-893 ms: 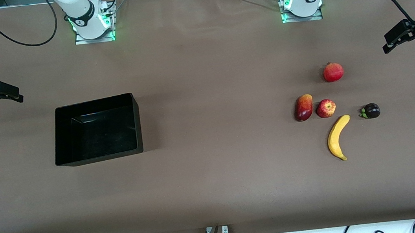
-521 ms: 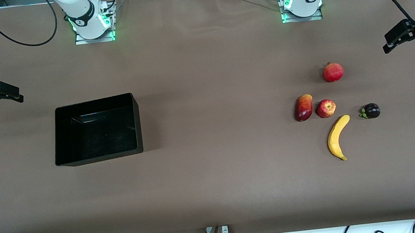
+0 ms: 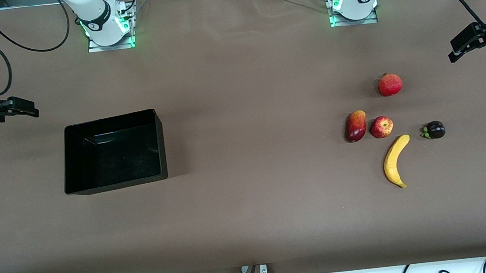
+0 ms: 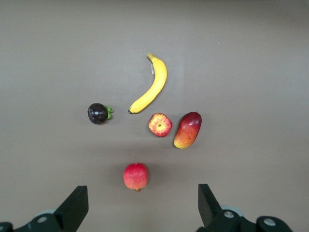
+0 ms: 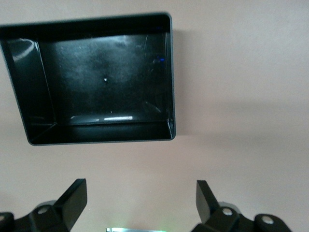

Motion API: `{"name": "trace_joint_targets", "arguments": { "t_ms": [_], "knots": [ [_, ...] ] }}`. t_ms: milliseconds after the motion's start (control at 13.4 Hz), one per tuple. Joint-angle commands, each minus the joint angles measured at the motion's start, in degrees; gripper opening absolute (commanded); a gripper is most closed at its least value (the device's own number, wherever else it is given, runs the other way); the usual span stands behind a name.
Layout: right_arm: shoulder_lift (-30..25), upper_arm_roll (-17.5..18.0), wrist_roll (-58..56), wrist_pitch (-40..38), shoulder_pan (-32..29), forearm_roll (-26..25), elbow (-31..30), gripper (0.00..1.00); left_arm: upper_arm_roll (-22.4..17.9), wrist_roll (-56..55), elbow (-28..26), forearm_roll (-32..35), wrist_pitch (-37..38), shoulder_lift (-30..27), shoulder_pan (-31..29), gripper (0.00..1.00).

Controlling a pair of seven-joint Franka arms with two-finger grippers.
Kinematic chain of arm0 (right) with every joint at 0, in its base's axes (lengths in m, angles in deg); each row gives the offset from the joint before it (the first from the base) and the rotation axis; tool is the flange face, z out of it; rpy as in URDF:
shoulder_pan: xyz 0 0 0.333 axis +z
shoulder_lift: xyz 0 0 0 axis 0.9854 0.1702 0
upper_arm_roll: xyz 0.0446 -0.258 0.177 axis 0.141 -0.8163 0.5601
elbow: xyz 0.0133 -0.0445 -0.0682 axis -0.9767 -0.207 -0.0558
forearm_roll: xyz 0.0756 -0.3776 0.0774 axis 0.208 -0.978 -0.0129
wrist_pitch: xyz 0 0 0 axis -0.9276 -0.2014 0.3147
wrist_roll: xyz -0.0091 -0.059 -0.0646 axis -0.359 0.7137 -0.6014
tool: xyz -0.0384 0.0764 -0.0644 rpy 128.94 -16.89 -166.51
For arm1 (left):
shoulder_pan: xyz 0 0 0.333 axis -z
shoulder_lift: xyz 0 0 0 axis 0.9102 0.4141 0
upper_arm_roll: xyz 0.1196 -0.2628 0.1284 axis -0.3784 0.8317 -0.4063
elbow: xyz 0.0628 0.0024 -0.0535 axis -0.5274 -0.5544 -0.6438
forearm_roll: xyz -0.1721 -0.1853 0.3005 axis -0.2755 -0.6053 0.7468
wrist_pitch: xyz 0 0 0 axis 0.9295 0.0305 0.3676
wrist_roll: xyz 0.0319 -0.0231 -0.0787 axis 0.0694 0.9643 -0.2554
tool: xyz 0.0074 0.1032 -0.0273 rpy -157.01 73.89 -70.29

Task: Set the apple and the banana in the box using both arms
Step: 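Reach the right gripper toward the rim of the black box, then grasp the black box wall with the right gripper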

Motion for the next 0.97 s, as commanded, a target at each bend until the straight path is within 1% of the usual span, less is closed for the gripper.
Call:
{"name": "trace_joint_targets", "arguments": {
  "t_ms": [0,149,298,372,447,521,595,670,744,893],
  "knots": [
    [2.7,1.3,-0.4,5.2,-3.1,-0.8,-5.4,1.0,0.2,-0.5,1.2,0.8,1.1,0.0,-0.3,1.0],
    [7.2,1.3,-3.8,16.2,-3.9,-0.9,-10.1,1.0,0.2,-0.5,1.3,0.8,1.1,0.0,-0.3,1.0],
    [9.3,1.3,-3.8,29.1,-4.2,-0.9,-16.5,1.0,0.2,-0.5,2.6,0.9,1.4,0.2,-0.3,1.0],
    [11.0,1.3,-3.8,34.1,-4.2,-0.9,-18.2,1.0,0.1,-0.5,2.6,0.9,1.5,0.2,-0.3,1.0],
    [13.4,1.1,-3.8,37.0,-4.5,-0.9,-18.5,1.0,0.1,-0.5,2.6,0.9,1.5,0.2,-0.3,1.0],
    [14.9,1.1,-3.7,39.0,-4.7,-0.9,-18.5,0.92,0.1,-0.5,2.6,0.9,1.5,0.2,-0.3,1.0],
    [15.3,1.1,-3.7,39.6,-4.8,-0.9,-18.6,0.61,0.1,-0.5,2.6,0.9,1.5,0.2,-0.3,1.0],
    [15.3,1.1,-3.5,39.6,-4.8,-1.0,-18.5,0.19,0.1,-0.5,2.6,0.9,1.5,0.2,-0.3,1.0],
    [15.7,1.1,-2.9,39.9,-4.7,-0.9,-18.4,0.0,0.1,-0.5,2.6,0.9,1.5,0.2,-0.3,1.0],
    [16.5,1.1,-2.7,40.8,-4.8,-0.9,-18.4,0.0,0.1,-0.5,2.6,0.9,1.5,0.2,-0.3,1.0]
  ]
}}
